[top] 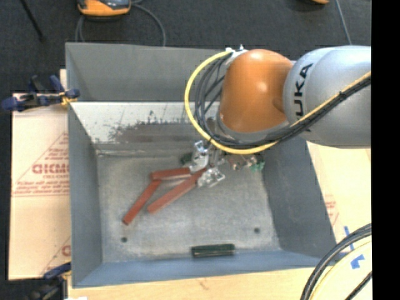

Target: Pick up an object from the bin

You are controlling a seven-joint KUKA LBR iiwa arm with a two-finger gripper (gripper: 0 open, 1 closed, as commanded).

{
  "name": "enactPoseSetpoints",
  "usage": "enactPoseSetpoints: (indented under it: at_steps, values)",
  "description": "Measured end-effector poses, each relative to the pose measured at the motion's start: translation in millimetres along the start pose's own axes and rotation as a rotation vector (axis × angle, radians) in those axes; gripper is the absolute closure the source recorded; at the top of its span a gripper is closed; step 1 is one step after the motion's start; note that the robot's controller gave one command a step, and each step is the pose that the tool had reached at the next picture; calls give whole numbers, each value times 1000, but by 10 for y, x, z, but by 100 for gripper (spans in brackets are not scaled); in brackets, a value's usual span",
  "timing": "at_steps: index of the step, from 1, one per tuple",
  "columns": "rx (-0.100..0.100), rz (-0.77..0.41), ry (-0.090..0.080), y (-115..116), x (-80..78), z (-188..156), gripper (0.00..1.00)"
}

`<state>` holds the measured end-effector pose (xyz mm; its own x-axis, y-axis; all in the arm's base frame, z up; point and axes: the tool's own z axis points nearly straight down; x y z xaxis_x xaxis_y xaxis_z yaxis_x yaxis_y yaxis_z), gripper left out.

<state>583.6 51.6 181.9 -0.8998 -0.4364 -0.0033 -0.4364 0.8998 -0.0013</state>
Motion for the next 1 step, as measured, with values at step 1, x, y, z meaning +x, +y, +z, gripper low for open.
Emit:
enactPoseSetpoints:
  at_steps: [1]
  values:
    - [0,18,1,-62,58,-244,100]
